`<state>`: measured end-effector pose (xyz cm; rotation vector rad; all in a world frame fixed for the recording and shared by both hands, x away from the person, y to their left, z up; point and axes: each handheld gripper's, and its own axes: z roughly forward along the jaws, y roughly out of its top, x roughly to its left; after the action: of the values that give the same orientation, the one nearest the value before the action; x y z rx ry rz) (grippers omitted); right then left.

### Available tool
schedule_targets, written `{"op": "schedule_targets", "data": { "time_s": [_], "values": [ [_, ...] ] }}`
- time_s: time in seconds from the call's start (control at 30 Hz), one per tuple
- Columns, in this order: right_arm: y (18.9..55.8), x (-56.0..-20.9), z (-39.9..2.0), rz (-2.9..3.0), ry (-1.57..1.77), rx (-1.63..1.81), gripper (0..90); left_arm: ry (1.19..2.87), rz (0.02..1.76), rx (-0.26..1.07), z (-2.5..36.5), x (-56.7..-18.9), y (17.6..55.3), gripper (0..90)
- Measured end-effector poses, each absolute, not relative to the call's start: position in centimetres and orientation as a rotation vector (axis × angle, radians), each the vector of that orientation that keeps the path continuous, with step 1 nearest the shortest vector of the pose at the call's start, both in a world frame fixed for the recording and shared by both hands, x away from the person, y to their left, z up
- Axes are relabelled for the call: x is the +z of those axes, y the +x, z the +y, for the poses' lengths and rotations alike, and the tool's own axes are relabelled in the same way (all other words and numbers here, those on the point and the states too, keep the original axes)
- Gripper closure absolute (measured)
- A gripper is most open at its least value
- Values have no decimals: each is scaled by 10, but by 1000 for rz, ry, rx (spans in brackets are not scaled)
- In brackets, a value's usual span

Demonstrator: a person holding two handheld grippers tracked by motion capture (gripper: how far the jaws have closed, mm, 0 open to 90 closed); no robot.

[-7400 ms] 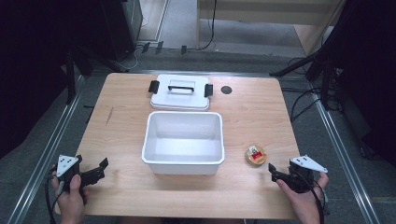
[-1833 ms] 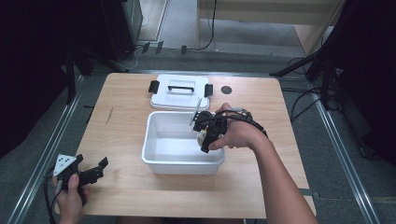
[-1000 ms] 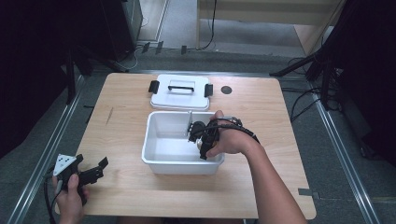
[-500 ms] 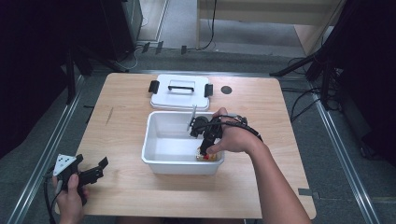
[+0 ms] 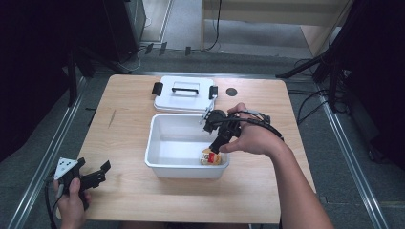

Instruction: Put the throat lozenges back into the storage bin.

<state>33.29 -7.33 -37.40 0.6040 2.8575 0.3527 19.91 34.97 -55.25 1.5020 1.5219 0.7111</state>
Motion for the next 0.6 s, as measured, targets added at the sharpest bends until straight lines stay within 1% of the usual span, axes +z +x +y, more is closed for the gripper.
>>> {"op": "schedule_targets", "data": {
  "time_s": [0.3, 0.6],
  "values": [
    [331, -360, -105, 2810, 691, 399, 259, 1502, 1523, 712, 350, -552, 199, 1],
    [331, -364, -140, 2777, 786, 410, 252, 1494, 1525, 711, 349, -553, 199, 1]
  ]
}}
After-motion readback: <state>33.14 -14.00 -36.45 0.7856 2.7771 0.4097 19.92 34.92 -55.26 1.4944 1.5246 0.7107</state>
